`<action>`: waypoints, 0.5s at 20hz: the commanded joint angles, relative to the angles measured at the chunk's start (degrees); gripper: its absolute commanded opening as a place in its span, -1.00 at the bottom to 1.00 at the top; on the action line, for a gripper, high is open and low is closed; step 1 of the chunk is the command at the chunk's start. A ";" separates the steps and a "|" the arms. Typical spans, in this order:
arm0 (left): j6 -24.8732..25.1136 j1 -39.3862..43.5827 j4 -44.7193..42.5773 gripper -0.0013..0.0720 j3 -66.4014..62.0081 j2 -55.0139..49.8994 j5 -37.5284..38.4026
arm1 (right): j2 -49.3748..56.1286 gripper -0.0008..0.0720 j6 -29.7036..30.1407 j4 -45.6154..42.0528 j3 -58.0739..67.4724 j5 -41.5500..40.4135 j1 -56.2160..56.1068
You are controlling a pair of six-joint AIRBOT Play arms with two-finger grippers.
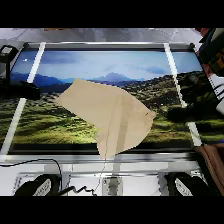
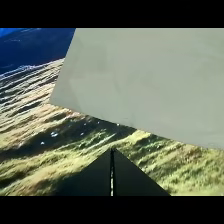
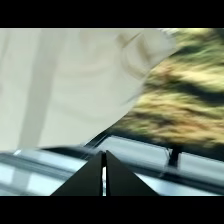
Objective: Fold the clothes and pants, and hang the long-sleeved shirts on hangers.
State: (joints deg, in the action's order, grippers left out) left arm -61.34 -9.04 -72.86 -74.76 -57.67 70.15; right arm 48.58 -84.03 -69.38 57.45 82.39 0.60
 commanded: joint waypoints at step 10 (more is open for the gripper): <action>0.02 -0.04 0.07 -0.94 -0.02 0.04 -0.15 | -5.53 0.50 -5.46 24.83 -41.09 -24.85 -0.04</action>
State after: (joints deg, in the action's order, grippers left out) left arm -61.34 -9.04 -72.84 -74.76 -57.67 70.13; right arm 41.98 -86.89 -48.53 21.26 65.49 0.60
